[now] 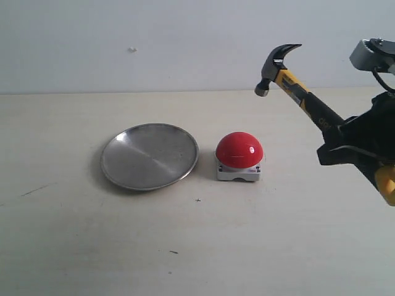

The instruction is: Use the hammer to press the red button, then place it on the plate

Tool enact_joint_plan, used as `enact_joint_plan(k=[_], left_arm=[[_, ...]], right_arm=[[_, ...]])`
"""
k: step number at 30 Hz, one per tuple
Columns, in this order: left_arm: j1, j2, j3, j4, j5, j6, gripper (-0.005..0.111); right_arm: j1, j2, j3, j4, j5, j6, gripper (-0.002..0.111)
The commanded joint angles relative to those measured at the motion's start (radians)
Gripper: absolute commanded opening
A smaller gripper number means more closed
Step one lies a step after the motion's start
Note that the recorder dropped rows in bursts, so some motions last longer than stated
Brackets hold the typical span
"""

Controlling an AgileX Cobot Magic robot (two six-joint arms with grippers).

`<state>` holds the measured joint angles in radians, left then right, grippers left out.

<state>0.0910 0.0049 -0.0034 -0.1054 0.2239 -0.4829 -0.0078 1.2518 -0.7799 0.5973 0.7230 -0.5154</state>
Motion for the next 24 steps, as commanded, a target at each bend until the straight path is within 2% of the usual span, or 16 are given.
enact_joint_plan(k=[1,14,21,24], left_arm=[[-0.006,-0.005,0.003,0.005,-0.009,0.008,0.000],[-0.006,-0.005,0.003,0.005,-0.009,0.008,0.000],[-0.006,-0.005,0.003,0.005,-0.009,0.008,0.000],[-0.006,-0.005,0.003,0.005,-0.009,0.008,0.000]], right_arm=[[0.073,-0.006,-0.005,0.028,-0.052,-0.039,0.000],[0.092,0.040,-0.038,-0.147,0.015,0.095,0.000],[0.225,0.032,-0.051,-0.346,-0.033,0.268,0.000],[0.234,0.047,-0.053,-0.366,-0.066,0.303,0.000]])
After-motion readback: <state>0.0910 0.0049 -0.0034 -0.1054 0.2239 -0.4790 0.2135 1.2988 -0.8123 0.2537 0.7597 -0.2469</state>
